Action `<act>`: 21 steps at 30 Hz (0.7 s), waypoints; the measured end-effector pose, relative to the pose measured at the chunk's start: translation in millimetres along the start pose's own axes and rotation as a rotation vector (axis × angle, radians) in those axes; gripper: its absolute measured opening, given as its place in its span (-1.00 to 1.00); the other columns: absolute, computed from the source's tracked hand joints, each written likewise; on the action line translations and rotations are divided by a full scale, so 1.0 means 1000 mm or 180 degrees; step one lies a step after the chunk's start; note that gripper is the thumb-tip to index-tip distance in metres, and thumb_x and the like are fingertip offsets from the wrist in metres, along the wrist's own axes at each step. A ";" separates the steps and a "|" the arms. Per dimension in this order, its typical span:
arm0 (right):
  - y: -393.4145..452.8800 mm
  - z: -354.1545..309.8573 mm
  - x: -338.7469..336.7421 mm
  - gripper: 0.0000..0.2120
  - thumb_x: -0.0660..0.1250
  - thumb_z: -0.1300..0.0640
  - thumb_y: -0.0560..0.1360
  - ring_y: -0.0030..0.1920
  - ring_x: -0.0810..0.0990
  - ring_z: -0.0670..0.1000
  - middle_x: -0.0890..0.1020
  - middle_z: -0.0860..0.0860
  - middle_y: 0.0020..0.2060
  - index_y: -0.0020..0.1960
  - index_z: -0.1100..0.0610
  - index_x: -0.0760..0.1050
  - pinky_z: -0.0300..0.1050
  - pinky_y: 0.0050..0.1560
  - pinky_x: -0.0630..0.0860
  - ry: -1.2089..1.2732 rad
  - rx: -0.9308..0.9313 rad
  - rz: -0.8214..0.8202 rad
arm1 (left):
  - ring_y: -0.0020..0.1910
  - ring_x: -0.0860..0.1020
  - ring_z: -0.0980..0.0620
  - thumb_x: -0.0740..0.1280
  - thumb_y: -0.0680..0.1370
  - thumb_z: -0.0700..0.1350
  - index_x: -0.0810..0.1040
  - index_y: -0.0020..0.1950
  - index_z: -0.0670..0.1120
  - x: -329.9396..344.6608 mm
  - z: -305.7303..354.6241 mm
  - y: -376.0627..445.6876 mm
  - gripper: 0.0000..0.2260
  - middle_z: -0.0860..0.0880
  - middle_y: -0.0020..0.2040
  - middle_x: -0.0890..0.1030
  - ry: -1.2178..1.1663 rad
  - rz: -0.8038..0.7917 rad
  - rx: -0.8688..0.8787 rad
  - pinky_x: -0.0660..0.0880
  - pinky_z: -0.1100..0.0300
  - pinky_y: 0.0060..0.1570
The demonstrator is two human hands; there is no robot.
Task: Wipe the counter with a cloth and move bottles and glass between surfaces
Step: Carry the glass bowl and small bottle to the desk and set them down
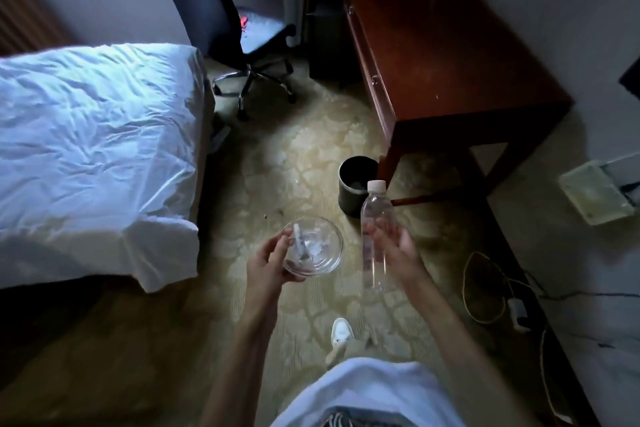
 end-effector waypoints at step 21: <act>0.388 -0.213 0.037 -0.31 0.56 -0.02 0.30 0.09 0.58 -0.04 0.55 0.03 0.10 0.28 0.18 0.33 -0.23 0.07 0.55 0.0769 -0.0460 0.1533 | -0.26 0.64 -0.20 0.41 0.54 -0.09 0.65 0.21 -0.11 0.194 0.180 0.500 -0.74 -0.15 0.01 0.72 0.0370 -0.1805 -0.0229 0.57 0.19 -0.43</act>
Point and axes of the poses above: each hand's wrist, its own y-axis towards the middle knuckle, its own x-axis out of the palm, z = x × y, the point moved 7 cm from there along y, towards the middle knuckle
